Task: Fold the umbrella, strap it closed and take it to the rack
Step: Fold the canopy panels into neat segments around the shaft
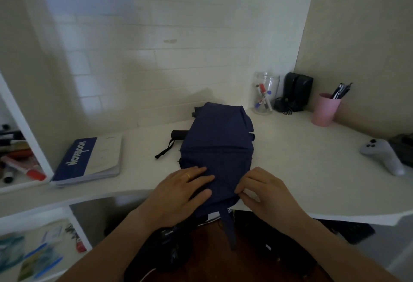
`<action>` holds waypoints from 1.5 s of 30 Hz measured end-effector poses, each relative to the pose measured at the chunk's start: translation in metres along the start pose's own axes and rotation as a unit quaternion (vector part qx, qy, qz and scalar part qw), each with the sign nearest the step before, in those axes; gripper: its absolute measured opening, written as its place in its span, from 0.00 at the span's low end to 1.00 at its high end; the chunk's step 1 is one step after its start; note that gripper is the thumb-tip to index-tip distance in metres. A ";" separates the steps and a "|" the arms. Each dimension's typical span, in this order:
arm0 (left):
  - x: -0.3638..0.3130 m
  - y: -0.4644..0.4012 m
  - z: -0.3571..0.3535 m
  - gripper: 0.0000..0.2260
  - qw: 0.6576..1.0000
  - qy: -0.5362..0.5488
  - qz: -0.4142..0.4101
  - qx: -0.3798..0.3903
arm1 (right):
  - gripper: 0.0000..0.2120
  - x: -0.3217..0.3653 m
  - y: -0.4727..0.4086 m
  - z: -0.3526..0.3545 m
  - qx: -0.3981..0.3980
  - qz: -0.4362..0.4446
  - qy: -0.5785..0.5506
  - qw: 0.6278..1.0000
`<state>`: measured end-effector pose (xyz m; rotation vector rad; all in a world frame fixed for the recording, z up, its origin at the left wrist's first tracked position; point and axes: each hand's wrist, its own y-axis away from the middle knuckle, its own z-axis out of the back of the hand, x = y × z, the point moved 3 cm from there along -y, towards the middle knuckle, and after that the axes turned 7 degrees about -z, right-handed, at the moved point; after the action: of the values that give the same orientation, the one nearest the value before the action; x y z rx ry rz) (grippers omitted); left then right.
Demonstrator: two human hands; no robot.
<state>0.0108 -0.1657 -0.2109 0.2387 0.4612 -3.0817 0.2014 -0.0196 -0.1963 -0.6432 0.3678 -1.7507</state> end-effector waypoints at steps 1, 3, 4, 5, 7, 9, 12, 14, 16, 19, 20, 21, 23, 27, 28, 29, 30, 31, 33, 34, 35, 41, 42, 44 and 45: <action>0.004 0.005 -0.003 0.26 1.000 -0.015 -0.004 0.001 | 0.05 -0.002 0.001 0.001 0.015 -0.004 -0.015 1.000; 0.009 0.013 -0.007 0.30 0.999 -0.035 -0.019 0.007 | 0.02 -0.005 0.000 0.005 0.027 -0.016 -0.051 0.998; 0.010 0.015 -0.007 0.31 0.999 -0.039 -0.021 0.008 | 0.05 -0.005 -0.004 0.009 0.012 -0.027 -0.068 0.997; 0.009 0.014 -0.006 0.31 0.999 -0.036 -0.019 0.003 | 0.06 -0.005 -0.011 0.012 -0.012 -0.036 -0.080 0.996; 0.007 0.006 0.000 0.27 1.000 -0.019 -0.006 -0.022 | 0.10 -0.004 -0.030 0.014 -0.039 -0.042 -0.076 0.995; 0.004 -0.004 0.008 0.23 0.998 -0.014 -0.006 -0.058 | 0.17 -0.002 -0.046 0.000 0.047 -0.043 -0.032 0.997; 0.005 -0.018 0.008 0.19 0.996 -0.021 -0.031 -0.084 | 0.28 -0.011 -0.044 -0.034 0.227 -0.042 0.058 0.971; 0.012 -0.024 0.000 0.16 0.999 -0.012 -0.031 -0.037 | 0.33 -0.018 -0.038 -0.045 0.284 -0.060 0.075 0.954; 0.021 -0.024 -0.007 0.17 0.999 0.025 0.008 0.025 | 0.36 -0.021 -0.038 -0.046 0.308 -0.077 0.065 0.946; 0.027 -0.033 -0.008 0.25 0.998 0.027 0.015 0.060 | 0.33 -0.027 -0.046 -0.047 0.322 -0.082 0.066 0.941; 0.030 -0.038 -0.008 0.26 0.997 0.013 0.010 0.072 | 0.31 -0.030 -0.050 -0.048 0.316 -0.086 0.064 0.943; 0.033 -0.044 -0.007 0.28 0.996 0.000 0.009 0.084 | 0.31 -0.033 -0.055 -0.048 0.313 -0.091 0.063 0.943; 0.039 -0.053 -0.006 0.31 0.994 -0.013 0.011 0.112 | 0.30 -0.037 -0.064 -0.049 0.325 -0.102 0.067 0.938; 0.046 -0.051 -0.015 0.30 0.990 -0.030 0.004 0.137 | 0.29 -0.035 -0.078 -0.038 0.324 -0.116 0.040 0.938; 0.046 -0.050 -0.016 0.30 0.991 -0.033 0.002 0.129 | 0.27 -0.032 -0.087 -0.027 0.255 -0.119 0.017 0.959; 0.045 -0.049 -0.016 0.30 0.992 -0.034 -0.002 0.118 | 0.23 -0.029 -0.098 -0.011 0.147 -0.113 0.002 0.983; 0.045 -0.048 -0.016 0.30 0.994 -0.033 -0.006 0.105 | 0.19 -0.026 -0.110 0.005 0.028 -0.108 0.002 0.994; 0.044 -0.048 -0.015 0.30 0.995 -0.032 -0.009 0.095 | 0.18 -0.025 -0.122 0.019 -0.070 -0.112 0.011 0.991; 0.044 -0.046 -0.015 0.30 0.996 -0.039 -0.014 0.078 | 0.22 -0.029 -0.145 0.034 -0.137 -0.148 0.037 0.979; 0.045 -0.045 -0.015 0.31 0.997 -0.045 -0.019 0.063 | 0.27 -0.033 -0.157 0.035 -0.107 -0.171 0.043 0.978; 0.045 -0.044 -0.014 0.31 0.998 -0.052 -0.026 0.039 | 0.32 -0.036 -0.166 0.033 -0.059 -0.191 0.041 0.979; 0.035 -0.034 -0.003 0.25 0.989 -0.049 -0.090 -0.110 | 0.19 -0.050 -0.184 0.027 0.009 -0.196 0.022 0.980; 0.035 -0.032 -0.002 0.25 0.988 -0.042 -0.091 -0.121 | 0.14 -0.049 -0.182 0.031 -0.014 -0.197 -0.011 0.980; 0.033 -0.031 0.001 0.22 0.986 -0.016 -0.077 -0.147 | 0.07 -0.042 -0.175 0.040 -0.059 -0.193 -0.091 0.975; 0.033 -0.031 0.003 0.20 0.984 0.011 -0.056 -0.166 | 0.06 -0.039 -0.171 0.045 -0.076 -0.185 -0.121 0.972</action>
<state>-0.0238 -0.1367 -0.2038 0.2443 1.0075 -3.0409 0.1006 0.0680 -0.0744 -1.0795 0.2209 -1.9784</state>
